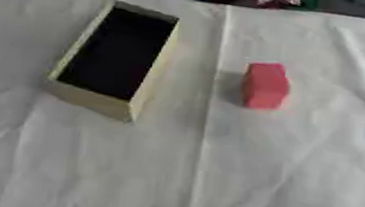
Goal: Pick up objects on the table and place them in the box.
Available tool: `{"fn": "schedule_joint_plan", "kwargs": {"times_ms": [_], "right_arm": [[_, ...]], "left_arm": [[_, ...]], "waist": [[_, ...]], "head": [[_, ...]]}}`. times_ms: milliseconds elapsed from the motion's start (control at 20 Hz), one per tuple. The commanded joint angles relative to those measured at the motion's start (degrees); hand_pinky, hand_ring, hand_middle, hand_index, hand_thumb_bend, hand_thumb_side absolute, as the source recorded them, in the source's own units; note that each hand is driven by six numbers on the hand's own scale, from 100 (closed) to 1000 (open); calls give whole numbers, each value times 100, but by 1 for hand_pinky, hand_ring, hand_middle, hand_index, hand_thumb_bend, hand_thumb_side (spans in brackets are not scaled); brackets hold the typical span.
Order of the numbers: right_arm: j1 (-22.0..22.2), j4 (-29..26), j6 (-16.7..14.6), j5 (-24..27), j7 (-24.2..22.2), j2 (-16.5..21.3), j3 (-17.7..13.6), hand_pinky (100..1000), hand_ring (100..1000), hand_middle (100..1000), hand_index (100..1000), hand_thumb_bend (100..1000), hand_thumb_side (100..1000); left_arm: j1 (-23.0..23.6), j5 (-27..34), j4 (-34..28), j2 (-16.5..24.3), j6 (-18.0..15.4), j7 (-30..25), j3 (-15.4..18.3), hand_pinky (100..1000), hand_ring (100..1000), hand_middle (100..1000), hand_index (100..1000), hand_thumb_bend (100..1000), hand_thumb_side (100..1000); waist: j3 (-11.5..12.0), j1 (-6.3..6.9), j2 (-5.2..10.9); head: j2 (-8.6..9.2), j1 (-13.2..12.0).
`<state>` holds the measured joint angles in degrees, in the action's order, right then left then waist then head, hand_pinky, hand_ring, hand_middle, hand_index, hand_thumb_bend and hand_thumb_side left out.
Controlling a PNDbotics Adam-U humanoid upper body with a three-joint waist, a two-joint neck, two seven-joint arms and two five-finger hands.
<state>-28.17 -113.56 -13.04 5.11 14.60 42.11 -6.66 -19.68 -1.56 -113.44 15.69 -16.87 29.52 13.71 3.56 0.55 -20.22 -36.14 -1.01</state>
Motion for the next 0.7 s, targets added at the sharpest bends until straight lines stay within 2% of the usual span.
{"fn": "schedule_joint_plan", "kwargs": {"times_ms": [50, 250, 400, 600, 700], "right_arm": [[-290, 123, 241, -262, -228, 541, 215, 825, 779, 808, 850, 100, 451], [-755, 617, 570, -592, -558, 1071, 738, 828, 805, 824, 863, 100, 455], [-1075, 955, 667, -843, -809, 1479, 1146, 832, 827, 846, 878, 100, 472], [-1453, 1494, 510, -1188, -1154, 2035, 1706, 834, 848, 865, 887, 100, 448], [-1644, 1768, 385, -1357, -1323, 2177, 1981, 839, 861, 880, 898, 100, 443]], "left_arm": [[-57, -29, -115, 192, -9, -19, 22, 573, 541, 520, 663, 220, 100], [-42, -27, -115, 231, 2, -45, -5, 572, 541, 520, 664, 220, 100], [-44, -19, -115, 253, 8, -67, -26, 572, 541, 520, 664, 219, 100], [-57, 4, -115, 257, 13, -105, -63, 572, 541, 520, 664, 219, 100], [-65, 17, -115, 262, 14, -125, -79, 572, 541, 520, 664, 218, 100]], "waist": [[20, -92, 177], [64, -152, 218], [91, -183, 238], [150, -203, 254], [175, -210, 262]], "head": [[26, 15], [12, 67], [10, 107], [11, 188], [17, 228]]}}
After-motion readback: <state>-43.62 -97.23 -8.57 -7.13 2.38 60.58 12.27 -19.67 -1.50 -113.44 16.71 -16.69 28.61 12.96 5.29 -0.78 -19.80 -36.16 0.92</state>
